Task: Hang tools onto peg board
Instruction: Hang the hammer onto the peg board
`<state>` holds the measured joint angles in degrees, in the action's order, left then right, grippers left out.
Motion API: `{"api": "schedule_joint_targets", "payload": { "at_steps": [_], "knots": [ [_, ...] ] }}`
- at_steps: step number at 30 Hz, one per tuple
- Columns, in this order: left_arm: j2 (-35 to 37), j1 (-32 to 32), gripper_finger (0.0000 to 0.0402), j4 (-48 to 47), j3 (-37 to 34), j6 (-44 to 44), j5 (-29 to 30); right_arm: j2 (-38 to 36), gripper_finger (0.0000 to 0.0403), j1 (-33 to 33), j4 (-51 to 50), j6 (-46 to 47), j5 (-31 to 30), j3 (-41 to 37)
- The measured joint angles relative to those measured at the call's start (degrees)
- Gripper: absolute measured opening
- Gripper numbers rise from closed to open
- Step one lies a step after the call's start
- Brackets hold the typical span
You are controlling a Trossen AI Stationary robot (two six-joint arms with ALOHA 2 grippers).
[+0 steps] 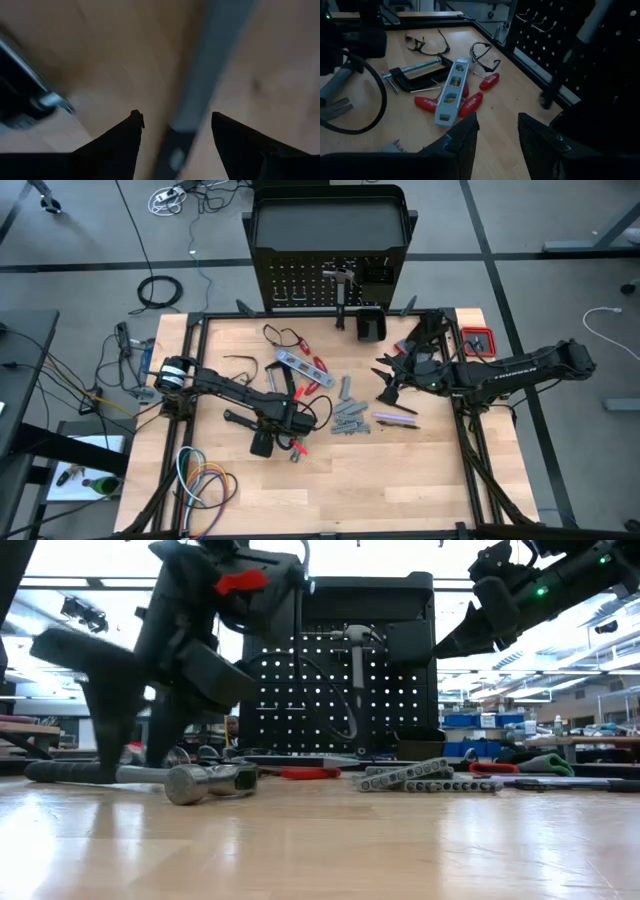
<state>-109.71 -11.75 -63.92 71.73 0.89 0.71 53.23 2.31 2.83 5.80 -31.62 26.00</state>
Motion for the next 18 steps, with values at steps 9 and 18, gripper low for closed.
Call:
{"api": "schedule_joint_targets", "payload": {
  "at_steps": [9, 18],
  "knots": [
    [0.57, -1.01, 0.0138, 7.39, -6.98, 0.2, 0.36, 0.0, 0.0151, 0.0, 0.07, -0.01, -0.07, 0.0],
    [0.42, -3.98, 0.0062, 7.12, -3.37, -5.92, 14.71, 0.0, 0.0151, 0.0, 0.05, -0.02, -0.31, 0.02]
  ]
}}
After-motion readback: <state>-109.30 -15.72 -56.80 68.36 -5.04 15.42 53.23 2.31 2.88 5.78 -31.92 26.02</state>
